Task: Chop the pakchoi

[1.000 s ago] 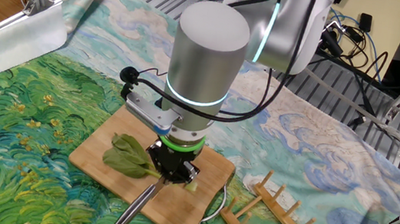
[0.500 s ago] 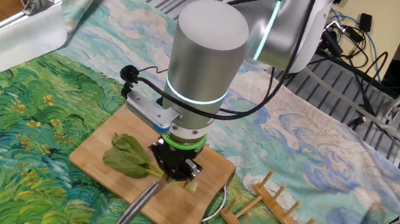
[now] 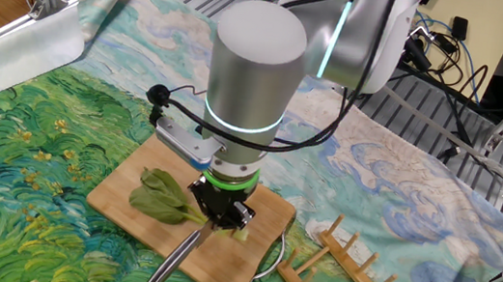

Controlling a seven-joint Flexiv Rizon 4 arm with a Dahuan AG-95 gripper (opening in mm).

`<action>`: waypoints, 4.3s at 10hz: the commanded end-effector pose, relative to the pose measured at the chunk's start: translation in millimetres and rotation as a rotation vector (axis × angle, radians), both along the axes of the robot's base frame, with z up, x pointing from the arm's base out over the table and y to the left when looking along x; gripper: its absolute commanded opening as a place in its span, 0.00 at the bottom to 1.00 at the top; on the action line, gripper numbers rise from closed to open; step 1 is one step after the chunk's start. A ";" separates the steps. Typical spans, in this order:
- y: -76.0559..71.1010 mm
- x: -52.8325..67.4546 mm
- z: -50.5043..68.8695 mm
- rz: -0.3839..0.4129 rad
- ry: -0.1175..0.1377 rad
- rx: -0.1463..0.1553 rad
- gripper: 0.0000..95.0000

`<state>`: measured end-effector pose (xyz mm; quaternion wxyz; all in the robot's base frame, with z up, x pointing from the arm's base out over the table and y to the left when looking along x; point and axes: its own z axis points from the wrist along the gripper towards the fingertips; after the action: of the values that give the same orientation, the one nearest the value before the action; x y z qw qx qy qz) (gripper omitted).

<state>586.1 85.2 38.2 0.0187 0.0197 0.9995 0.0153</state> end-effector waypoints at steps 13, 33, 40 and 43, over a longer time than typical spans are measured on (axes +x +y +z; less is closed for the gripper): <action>-22.7 4.9 10.6 0.057 -0.012 -0.017 0.00; -22.7 8.6 0.0 0.060 -0.022 -0.014 0.00; -21.8 9.7 -5.7 0.056 -0.043 -0.012 0.00; -20.8 10.4 -12.0 0.053 -0.054 -0.012 0.00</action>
<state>596.8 64.2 35.3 0.0444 -0.0073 0.9989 0.0104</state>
